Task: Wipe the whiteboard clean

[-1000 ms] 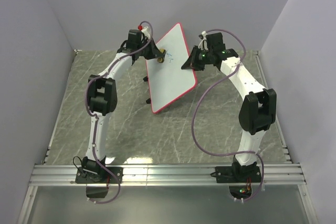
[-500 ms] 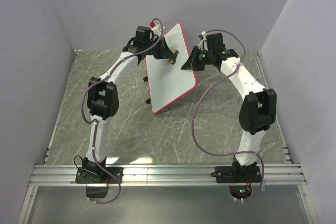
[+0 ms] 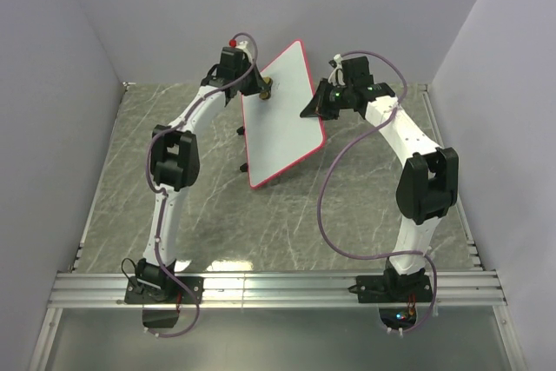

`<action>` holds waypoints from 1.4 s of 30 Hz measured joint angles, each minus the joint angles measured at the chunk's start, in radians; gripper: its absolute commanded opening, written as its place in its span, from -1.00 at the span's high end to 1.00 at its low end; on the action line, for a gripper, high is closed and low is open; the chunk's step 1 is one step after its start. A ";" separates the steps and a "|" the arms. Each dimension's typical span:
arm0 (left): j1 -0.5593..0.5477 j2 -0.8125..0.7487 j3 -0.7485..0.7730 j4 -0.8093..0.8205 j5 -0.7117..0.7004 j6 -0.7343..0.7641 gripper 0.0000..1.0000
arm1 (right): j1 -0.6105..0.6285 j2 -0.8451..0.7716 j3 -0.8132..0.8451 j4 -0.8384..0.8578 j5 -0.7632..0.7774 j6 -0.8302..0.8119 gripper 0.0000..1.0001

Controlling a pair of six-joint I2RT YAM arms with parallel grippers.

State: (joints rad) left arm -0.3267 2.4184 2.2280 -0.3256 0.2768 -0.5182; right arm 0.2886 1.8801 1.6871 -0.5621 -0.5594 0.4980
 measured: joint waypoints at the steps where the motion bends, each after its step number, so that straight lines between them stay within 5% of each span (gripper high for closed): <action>1: 0.006 0.007 0.000 0.000 -0.008 0.001 0.99 | 0.000 0.000 0.000 0.000 -0.002 0.000 1.00; 10: 0.021 0.017 -0.004 0.014 0.014 0.014 0.99 | 0.000 0.002 0.002 -0.002 -0.007 0.002 1.00; 24: 0.041 0.000 -0.046 0.163 0.400 -0.006 0.99 | 0.000 0.001 0.002 -0.009 -0.012 -0.002 1.00; 35: 0.000 -0.001 -0.010 0.159 0.061 -0.119 0.99 | 0.002 -0.001 0.001 -0.013 -0.011 -0.005 1.00; 42: -0.009 0.029 0.011 0.223 -0.033 -0.208 0.99 | 0.003 -0.004 0.001 -0.026 -0.005 -0.008 1.00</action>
State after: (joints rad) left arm -0.3355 2.4477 2.2391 -0.1028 0.2436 -0.7258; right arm 0.2920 1.8759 1.6882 -0.5877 -0.5644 0.4900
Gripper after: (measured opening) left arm 0.080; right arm 0.100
